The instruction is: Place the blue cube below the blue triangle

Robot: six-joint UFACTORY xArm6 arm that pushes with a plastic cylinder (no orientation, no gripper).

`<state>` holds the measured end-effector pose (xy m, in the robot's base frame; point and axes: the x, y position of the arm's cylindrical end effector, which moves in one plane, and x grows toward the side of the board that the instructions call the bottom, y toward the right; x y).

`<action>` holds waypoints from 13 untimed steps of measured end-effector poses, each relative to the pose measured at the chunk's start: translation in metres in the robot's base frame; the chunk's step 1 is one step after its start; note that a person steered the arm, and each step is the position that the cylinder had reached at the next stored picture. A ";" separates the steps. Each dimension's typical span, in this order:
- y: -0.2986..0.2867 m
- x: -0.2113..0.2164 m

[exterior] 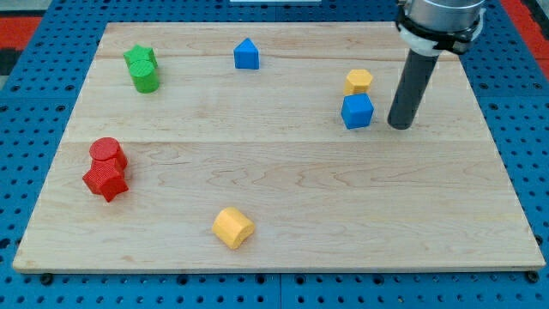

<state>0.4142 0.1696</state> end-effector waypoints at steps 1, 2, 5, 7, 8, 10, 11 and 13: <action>-0.062 -0.009; -0.070 -0.044; -0.169 -0.016; -0.191 -0.063; -0.192 -0.080; -0.183 0.000; -0.232 0.060; -0.275 0.200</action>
<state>0.6146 -0.1053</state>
